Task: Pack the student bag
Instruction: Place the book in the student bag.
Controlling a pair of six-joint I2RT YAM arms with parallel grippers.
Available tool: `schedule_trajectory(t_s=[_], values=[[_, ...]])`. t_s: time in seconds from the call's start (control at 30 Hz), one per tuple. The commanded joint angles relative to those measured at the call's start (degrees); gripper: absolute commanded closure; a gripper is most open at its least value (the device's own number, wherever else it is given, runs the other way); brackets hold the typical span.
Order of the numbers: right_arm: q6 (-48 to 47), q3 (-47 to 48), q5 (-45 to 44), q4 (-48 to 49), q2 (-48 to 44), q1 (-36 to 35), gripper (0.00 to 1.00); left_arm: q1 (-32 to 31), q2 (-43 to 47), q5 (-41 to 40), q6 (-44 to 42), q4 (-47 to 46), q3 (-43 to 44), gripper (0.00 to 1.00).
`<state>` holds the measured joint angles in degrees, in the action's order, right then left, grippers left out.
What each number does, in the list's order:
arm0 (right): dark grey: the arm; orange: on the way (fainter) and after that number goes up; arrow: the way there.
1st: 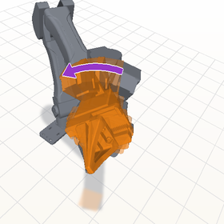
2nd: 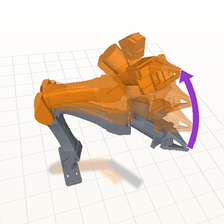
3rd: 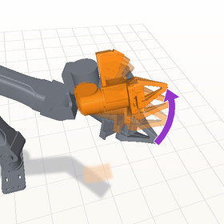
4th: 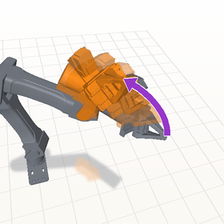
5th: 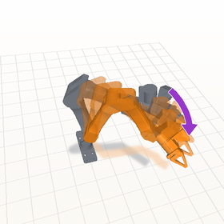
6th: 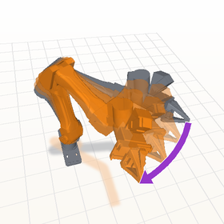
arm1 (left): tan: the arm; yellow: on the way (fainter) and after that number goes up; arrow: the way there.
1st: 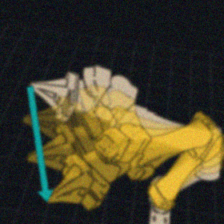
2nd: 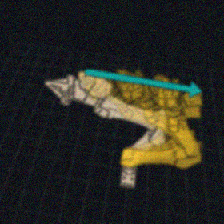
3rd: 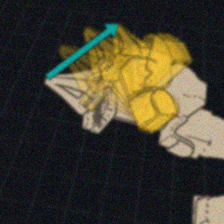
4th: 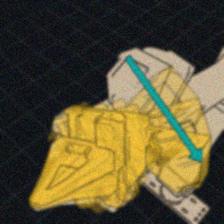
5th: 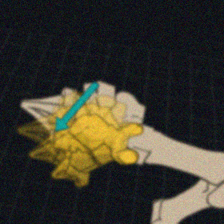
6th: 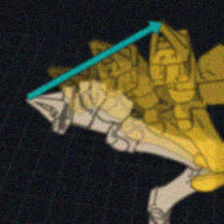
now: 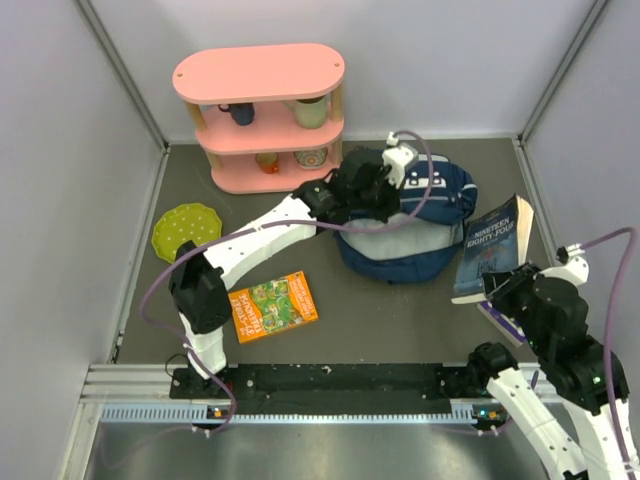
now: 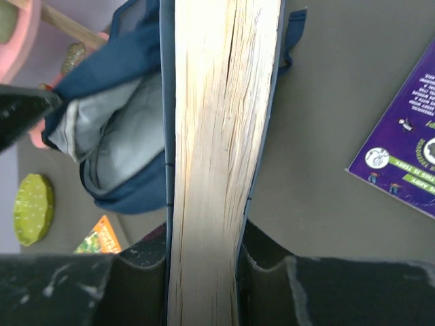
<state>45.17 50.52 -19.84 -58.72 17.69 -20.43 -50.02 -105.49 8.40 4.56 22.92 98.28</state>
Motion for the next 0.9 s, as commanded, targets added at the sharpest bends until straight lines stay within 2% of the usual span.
schedule_trajectory(t_s=[0.0, 0.13, 0.27, 0.33, 0.47, 0.7, 0.87], values=[[5.2, 4.9, 2.9, 0.9, -2.8, 0.2, 1.00, 1.2, 2.2, -7.3, 5.7, -6.0, 6.9, 1.00], [9.9, 2.2, 8.4, 2.9, -4.9, 0.2, 1.00, 1.1, 2.9, -3.8, 7.9, -8.7, 5.9, 1.00], [13.9, -4.8, 14.6, 13.1, -8.9, 0.1, 1.00, 0.7, 3.8, -0.9, 9.1, -10.0, 2.1, 1.00], [15.9, -7.9, 17.1, 17.8, -10.1, 0.2, 1.00, 0.2, 4.5, -1.3, 9.7, -11.0, 0.5, 1.00], [23.5, -12.0, 22.5, 20.7, -10.4, 0.1, 1.00, -0.2, 5.8, -1.7, 12.0, -13.7, -3.6, 1.00], [32.8, -19.7, 29.6, 26.3, -14.3, 0.1, 1.00, -0.5, 5.9, -3.7, 15.7, -15.3, -2.9, 1.00], [38.9, -30.9, 32.4, 39.1, -16.9, 0.1, 1.00, -1.3, 7.1, -1.6, 16.8, -15.8, -3.0, 1.00]])
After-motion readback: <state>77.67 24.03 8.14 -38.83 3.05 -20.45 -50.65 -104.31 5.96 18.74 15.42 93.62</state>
